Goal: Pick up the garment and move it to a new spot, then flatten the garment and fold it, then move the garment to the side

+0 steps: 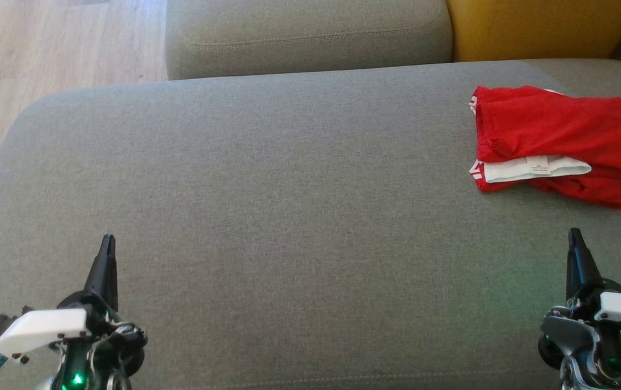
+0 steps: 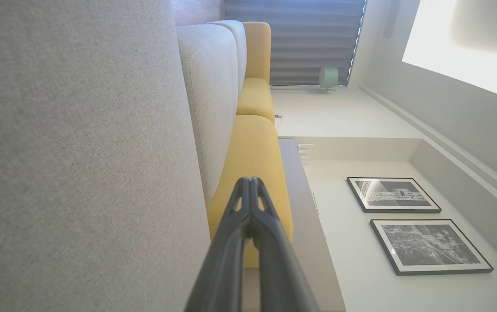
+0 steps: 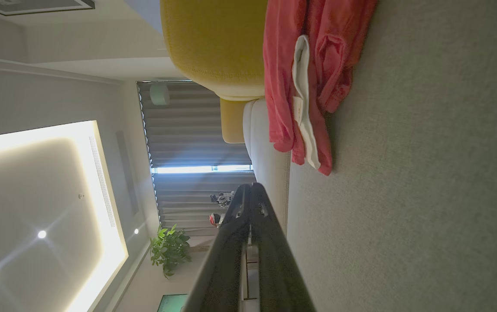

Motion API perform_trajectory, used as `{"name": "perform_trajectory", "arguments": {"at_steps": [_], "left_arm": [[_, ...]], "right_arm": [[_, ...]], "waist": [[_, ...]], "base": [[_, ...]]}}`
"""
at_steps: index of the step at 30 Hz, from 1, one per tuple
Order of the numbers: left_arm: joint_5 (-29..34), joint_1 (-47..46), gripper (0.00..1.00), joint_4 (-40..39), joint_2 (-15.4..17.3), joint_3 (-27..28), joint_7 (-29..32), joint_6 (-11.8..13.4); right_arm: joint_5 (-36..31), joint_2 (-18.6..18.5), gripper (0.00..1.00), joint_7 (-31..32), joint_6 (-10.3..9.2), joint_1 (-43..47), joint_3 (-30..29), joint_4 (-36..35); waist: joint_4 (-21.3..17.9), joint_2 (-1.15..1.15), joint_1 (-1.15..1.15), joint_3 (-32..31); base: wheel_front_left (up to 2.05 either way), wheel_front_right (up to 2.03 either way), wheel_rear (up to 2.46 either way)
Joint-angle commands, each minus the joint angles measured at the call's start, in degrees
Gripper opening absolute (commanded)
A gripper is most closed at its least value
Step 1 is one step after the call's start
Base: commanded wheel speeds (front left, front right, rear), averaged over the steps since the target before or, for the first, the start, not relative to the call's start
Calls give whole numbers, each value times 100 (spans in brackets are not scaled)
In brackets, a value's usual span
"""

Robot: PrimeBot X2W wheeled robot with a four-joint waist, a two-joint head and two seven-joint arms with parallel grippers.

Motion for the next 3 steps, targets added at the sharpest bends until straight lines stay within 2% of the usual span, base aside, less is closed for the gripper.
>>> {"name": "perform_trajectory", "arguments": {"at_steps": [1,3], "left_arm": [[27,-315,0,-149,55,237,41,-41],[29,-315,0,-149,54,238,43,-41]], "right_arm": [[38,-44,0,35,-4,-298,120,-178],[37,-44,0,36,-4,-298,120,-178]], "waist": [[0,0,0,0],[0,0,0,0]], "base": [[0,0,0],[0,0,0]]}}
